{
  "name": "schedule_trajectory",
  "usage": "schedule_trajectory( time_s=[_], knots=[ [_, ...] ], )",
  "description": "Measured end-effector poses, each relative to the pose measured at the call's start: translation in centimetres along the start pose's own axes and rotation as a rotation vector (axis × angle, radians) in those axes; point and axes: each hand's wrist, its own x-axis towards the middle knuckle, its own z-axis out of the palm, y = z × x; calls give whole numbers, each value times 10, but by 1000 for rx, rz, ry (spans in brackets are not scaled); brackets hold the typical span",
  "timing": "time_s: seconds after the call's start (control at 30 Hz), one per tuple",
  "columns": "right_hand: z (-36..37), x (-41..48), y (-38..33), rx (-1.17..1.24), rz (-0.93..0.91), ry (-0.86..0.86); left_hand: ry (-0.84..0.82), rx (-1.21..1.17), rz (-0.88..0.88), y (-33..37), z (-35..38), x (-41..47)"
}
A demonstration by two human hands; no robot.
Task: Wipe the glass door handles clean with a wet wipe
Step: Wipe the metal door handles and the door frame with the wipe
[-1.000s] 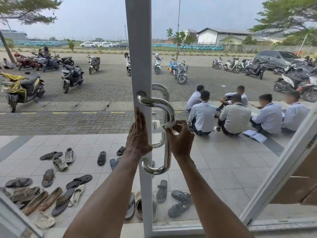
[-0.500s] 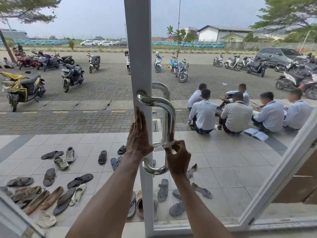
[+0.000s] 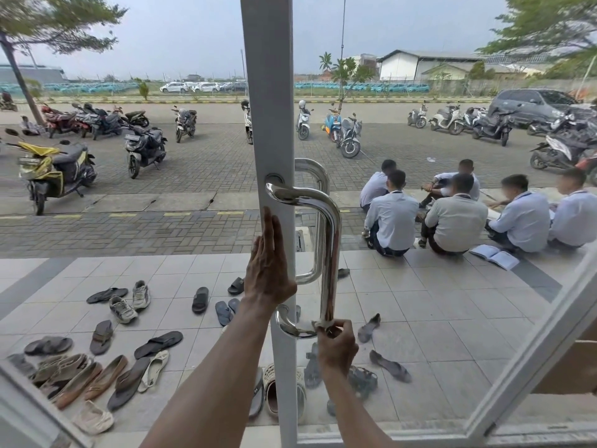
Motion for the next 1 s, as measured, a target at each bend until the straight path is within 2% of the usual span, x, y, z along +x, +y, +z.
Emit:
schedule_trajectory(
  time_s=[0.13,0.27,0.53,0.73,0.83,1.0],
  knots=[
    [16,-11,-2,131,251,68,1,-5,-3,-2,1,0],
    [31,-17,-5,312,453,59,11,-14,-8,-4,4,0],
    [61,-25,-15,590,794,132,47,-35,-19,-4,11,2],
    [79,-31,-21,757,950,11,62,-28,-16,-7,15,3],
    [86,-34,-28,805,914,-130,45,-13,-8,-7,15,4],
    [95,-47,-31,698,984,-203,9,29,40,-14,4,0]
  ],
)
